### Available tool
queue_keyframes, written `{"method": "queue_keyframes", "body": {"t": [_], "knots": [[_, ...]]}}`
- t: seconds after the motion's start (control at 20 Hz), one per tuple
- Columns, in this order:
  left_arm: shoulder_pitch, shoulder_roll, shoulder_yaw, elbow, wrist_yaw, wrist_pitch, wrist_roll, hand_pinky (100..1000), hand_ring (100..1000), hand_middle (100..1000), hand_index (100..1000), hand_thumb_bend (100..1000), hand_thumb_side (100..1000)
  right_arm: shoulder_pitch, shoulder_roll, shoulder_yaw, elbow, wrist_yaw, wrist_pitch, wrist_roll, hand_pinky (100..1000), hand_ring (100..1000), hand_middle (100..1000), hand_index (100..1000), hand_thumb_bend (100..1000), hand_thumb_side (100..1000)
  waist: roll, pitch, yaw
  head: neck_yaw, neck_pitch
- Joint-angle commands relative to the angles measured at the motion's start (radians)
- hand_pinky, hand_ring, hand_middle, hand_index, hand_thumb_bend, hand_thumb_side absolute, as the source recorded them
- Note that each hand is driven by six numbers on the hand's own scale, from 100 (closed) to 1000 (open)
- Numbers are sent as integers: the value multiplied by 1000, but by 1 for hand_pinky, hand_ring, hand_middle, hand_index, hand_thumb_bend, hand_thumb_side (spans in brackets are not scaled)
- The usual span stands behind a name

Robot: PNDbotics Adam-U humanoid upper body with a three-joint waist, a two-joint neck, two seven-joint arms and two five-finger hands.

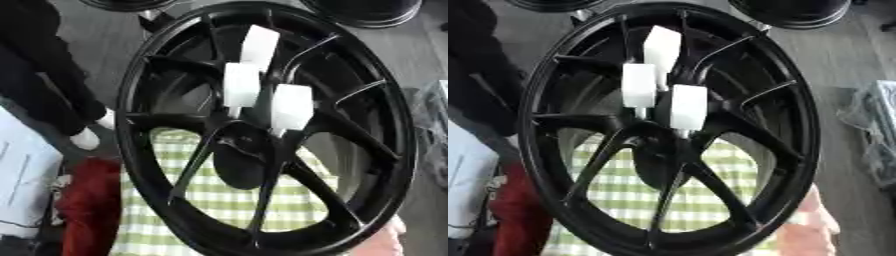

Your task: Pull the pin out of the wheel hub.

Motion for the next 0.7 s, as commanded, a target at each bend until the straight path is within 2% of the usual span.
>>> {"method": "queue_keyframes", "body": {"t": [0.05, 0.1, 0.25, 0.5, 0.6, 0.7], "knots": [[-6, 11, 7, -22, -6, -1, -4, 566, 877, 883, 710, 236, 896, -6, -22, -4, -22, -50, -32, -41, 995, 818, 692, 834, 100, 566, 0, -10, 0, -1, -6], [-7, 11, 7, -22, -6, -1, -4, 566, 878, 883, 710, 236, 895, -9, -23, 4, -23, -82, -62, -49, 979, 775, 649, 813, 100, 570, 0, -10, 0, -1, -7], [-9, 10, 6, -23, -5, -1, -4, 566, 878, 883, 710, 235, 894, -27, -31, 28, -23, -140, -163, -45, 980, 761, 634, 802, 100, 573, 2, -10, 3, -3, -9], [-10, 7, 3, -23, -3, -1, -7, 566, 878, 883, 709, 236, 894, -76, -34, 100, -23, -190, -330, 73, 1000, 763, 633, 800, 100, 591, 2, -11, 9, -9, -13], [-12, 5, 1, -23, -3, 0, -9, 566, 878, 883, 709, 236, 893, -112, -31, 138, -23, -216, -378, 123, 1000, 767, 639, 803, 100, 594, 3, -11, 12, -12, -15], [-14, 4, 0, -24, -3, 0, -11, 566, 878, 882, 709, 235, 892, -148, -29, 176, -23, -241, -404, 173, 1000, 767, 639, 802, 100, 597, 3, -12, 17, -14, -16]]}}
